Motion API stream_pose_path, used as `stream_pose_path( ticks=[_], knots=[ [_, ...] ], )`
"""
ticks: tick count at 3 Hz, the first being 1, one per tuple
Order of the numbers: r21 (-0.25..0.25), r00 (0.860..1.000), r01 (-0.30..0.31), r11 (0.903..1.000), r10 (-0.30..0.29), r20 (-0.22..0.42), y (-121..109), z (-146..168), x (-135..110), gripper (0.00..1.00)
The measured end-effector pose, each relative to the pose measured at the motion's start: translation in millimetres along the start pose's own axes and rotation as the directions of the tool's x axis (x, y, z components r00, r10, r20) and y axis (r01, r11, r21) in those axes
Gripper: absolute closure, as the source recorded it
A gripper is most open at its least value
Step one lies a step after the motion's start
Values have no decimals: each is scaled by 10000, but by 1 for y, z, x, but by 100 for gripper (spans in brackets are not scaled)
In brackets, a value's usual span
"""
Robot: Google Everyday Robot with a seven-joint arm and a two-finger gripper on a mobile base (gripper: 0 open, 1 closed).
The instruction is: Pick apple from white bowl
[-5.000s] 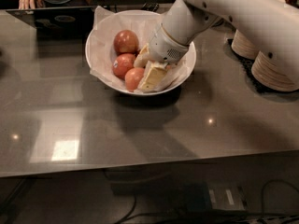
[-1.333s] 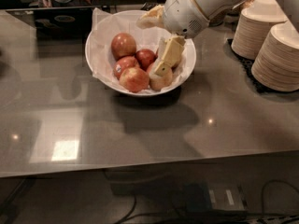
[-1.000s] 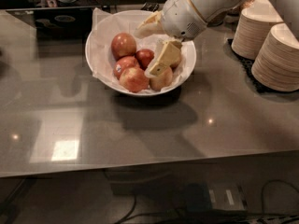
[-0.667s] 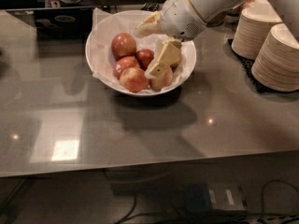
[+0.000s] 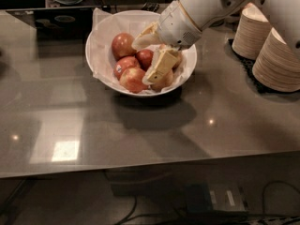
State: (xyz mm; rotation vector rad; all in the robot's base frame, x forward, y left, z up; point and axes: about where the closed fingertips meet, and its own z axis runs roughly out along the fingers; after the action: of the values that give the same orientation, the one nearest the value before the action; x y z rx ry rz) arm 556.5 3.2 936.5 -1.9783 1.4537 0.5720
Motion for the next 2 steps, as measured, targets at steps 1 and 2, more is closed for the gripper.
stream_pose_path(
  ticks=[1,2],
  knots=[
    [-181,9999,-110,9998,110,-1,1,10,8,35],
    [-365,9997,-228,9991,227,-29,-4,22,17,39]
  ],
)
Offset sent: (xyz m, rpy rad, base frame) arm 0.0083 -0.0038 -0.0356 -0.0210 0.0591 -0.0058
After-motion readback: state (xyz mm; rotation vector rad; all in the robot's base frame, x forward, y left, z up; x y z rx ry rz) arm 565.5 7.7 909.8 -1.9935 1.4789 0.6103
